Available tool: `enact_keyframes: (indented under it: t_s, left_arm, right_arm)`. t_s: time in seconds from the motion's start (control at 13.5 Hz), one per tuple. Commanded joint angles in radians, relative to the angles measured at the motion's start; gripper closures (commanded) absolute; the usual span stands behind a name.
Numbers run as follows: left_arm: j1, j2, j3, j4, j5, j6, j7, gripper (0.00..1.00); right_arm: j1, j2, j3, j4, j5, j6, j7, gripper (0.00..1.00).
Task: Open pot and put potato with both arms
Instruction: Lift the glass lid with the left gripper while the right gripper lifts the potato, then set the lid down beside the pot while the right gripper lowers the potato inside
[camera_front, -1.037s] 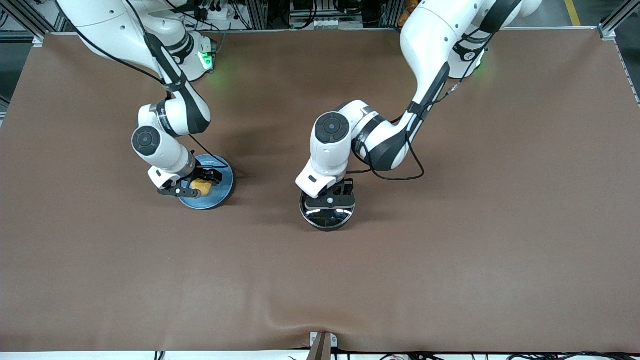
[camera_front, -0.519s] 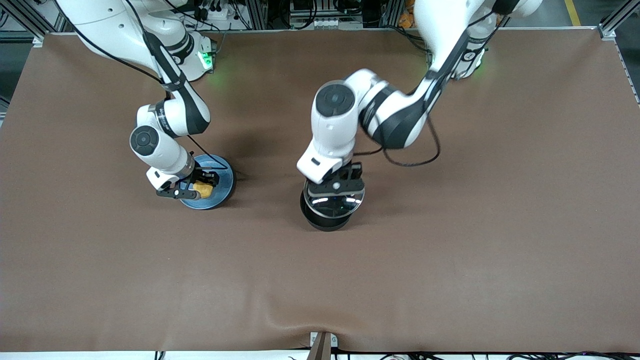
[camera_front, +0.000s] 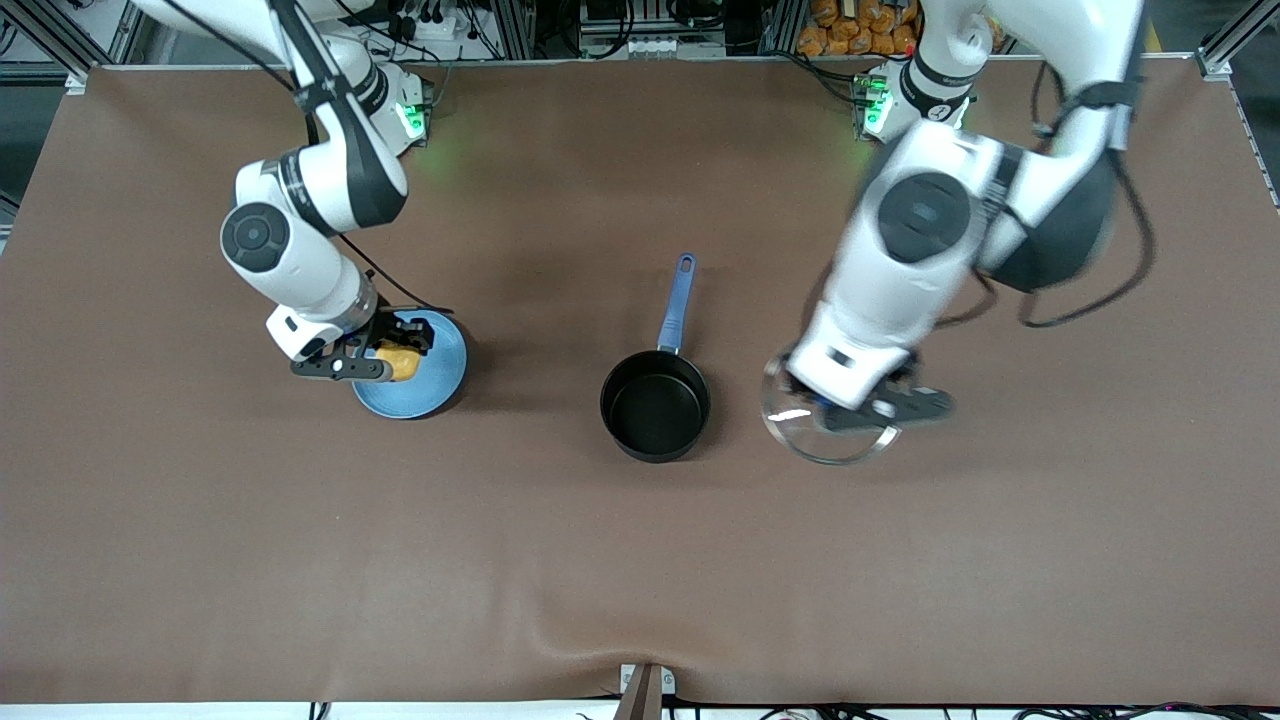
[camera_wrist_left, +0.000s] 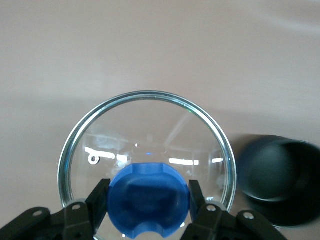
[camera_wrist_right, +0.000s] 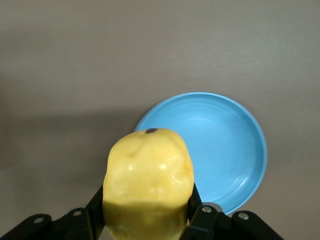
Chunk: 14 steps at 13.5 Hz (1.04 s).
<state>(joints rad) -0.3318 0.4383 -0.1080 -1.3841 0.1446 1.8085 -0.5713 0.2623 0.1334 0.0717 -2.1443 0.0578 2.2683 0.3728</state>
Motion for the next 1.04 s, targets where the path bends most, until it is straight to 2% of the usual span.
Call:
enact_keyframes:
  t_s: [0.0, 0.15, 0.44, 0.67, 0.81, 0.96]
  left_arm:
    - [0.111, -0.058, -0.016, -0.16, -0.002, 0.076, 0.076, 1.0]
    - [0.181, -0.056, -0.022, -0.264, -0.005, 0.197, 0.103, 1.0]
    - [0.315, -0.052, -0.022, -0.479, -0.005, 0.463, 0.261, 0.99]
    - [0.372, -0.04, -0.024, -0.578, -0.005, 0.607, 0.341, 0.97]
    - [0.385, -0.02, -0.024, -0.604, -0.005, 0.658, 0.343, 0.95]
    - [0.389, -0.006, -0.024, -0.602, -0.007, 0.669, 0.343, 0.93]
  right_arm:
    - [0.061, 0.021, 0.046, 0.131, -0.006, -0.09, 0.147, 1.0]
    - [0.092, 0.069, 0.072, 0.239, -0.006, -0.14, 0.257, 1.0]
    - [0.262, 0.268, 0.066, 0.513, -0.018, -0.191, 0.438, 1.0]
    - [0.365, 0.427, 0.057, 0.686, -0.07, -0.187, 0.508, 1.0]
    - [0.423, 0.533, 0.024, 0.783, -0.087, -0.173, 0.529, 1.0]
    - [0.466, 0.589, -0.022, 0.801, -0.085, -0.08, 0.528, 1.0]
